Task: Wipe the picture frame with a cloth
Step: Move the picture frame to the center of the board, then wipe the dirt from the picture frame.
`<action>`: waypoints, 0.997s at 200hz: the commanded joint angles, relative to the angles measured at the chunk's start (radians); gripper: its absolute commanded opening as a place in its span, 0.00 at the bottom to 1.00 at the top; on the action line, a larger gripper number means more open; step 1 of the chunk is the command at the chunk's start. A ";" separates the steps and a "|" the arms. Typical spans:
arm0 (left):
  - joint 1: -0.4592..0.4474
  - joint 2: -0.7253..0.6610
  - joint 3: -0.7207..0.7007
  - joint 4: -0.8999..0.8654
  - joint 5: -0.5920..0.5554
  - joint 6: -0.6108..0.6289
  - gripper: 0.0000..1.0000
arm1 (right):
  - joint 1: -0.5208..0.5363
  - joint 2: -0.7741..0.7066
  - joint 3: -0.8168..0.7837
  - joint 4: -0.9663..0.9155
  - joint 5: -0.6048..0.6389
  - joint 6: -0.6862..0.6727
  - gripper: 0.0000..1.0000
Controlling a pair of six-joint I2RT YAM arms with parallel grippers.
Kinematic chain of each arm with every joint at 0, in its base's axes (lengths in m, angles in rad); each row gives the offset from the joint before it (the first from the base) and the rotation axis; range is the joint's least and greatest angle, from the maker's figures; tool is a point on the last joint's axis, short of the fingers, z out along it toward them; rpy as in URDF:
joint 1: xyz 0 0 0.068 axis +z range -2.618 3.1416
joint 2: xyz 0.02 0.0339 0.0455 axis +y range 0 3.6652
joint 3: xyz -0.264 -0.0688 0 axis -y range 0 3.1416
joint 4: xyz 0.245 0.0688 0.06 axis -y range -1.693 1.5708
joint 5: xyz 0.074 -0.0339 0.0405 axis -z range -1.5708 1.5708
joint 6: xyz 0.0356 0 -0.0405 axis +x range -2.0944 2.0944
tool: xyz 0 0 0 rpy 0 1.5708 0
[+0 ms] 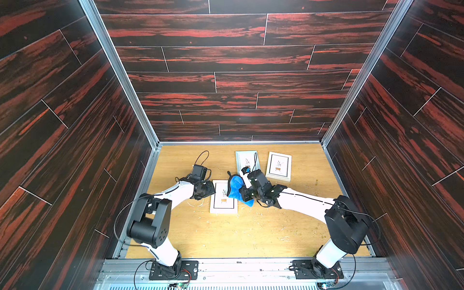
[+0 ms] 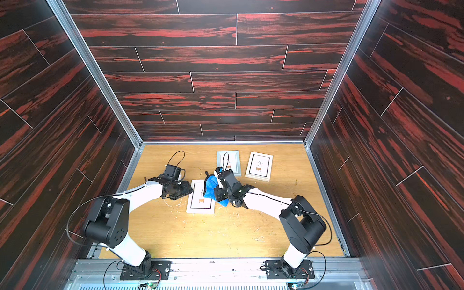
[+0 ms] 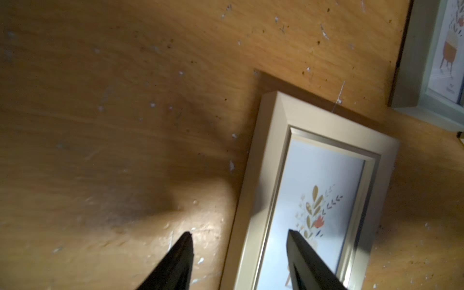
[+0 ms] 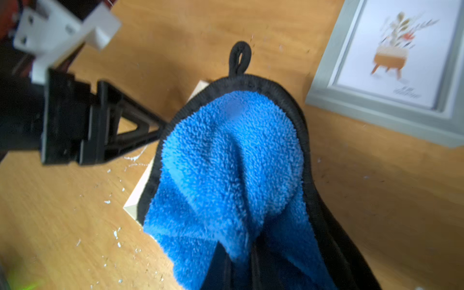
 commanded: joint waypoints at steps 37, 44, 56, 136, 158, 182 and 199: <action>-0.009 0.031 -0.008 0.006 0.031 0.048 0.53 | 0.034 0.121 0.095 -0.050 -0.043 0.047 0.00; -0.013 0.031 -0.016 0.009 0.029 0.047 0.52 | 0.041 0.132 0.101 -0.053 -0.051 0.050 0.00; -0.018 0.033 -0.028 0.010 0.029 0.045 0.50 | 0.051 0.146 0.108 -0.052 -0.064 0.058 0.00; -0.076 0.036 -0.106 0.034 0.011 0.034 0.37 | 0.055 0.343 0.294 -0.273 0.106 0.082 0.00; -0.084 0.036 -0.120 0.052 0.012 0.024 0.34 | 0.002 0.448 0.433 -0.341 0.145 0.079 0.00; -0.087 0.031 -0.127 0.063 0.005 0.015 0.30 | -0.015 0.503 0.531 -0.361 0.164 0.051 0.00; -0.087 0.023 -0.139 0.069 -0.005 0.005 0.28 | -0.012 0.497 0.529 -0.382 0.163 0.045 0.00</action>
